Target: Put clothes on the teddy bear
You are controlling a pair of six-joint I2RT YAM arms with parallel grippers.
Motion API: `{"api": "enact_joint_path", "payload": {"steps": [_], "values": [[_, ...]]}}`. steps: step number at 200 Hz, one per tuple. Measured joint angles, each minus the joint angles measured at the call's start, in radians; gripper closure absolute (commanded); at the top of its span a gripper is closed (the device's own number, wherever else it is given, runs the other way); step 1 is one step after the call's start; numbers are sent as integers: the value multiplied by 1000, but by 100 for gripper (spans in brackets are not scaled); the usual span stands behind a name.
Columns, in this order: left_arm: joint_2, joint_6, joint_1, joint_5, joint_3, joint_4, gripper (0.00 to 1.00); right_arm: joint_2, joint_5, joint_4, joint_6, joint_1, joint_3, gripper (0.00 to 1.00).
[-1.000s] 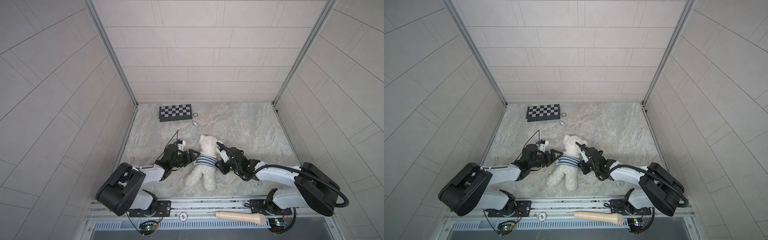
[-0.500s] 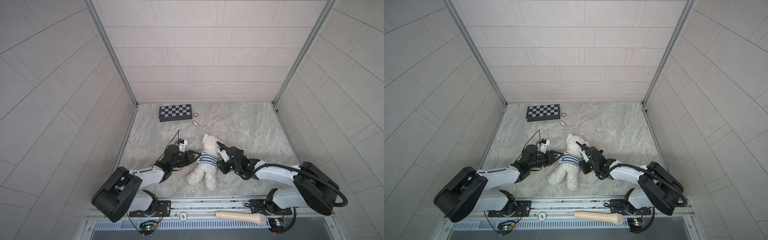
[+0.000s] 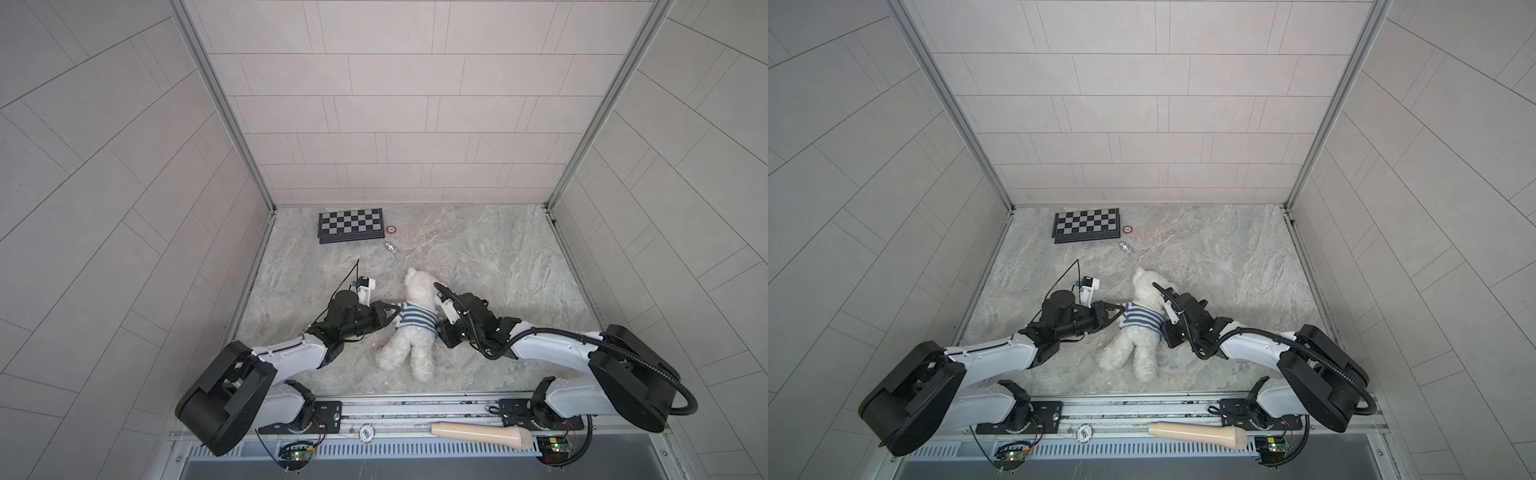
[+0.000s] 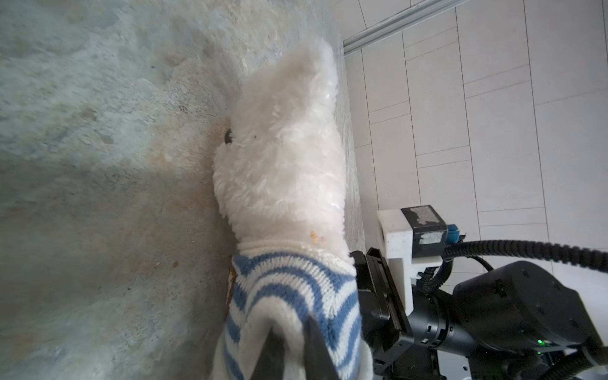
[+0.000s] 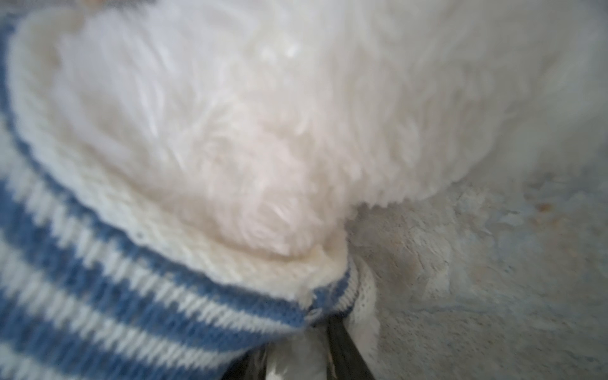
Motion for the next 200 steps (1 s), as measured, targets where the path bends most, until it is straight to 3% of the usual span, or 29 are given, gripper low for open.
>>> {"api": "enact_joint_path", "payload": {"steps": [47, 95, 136, 200], "values": [[-77, 31, -1, -16, 30, -107, 100, -48, -4, -25, -4, 0, -3, 58], [-226, 153, 26, -81, 142, -377, 100, -177, 0, -27, -24, 0, -43, 48], [-324, 316, 101, -214, 259, -678, 100, -357, 46, 0, -43, 0, -119, 42], [-362, 500, 101, -446, 373, -988, 100, -524, 109, -29, -65, 0, -138, 40]]}}
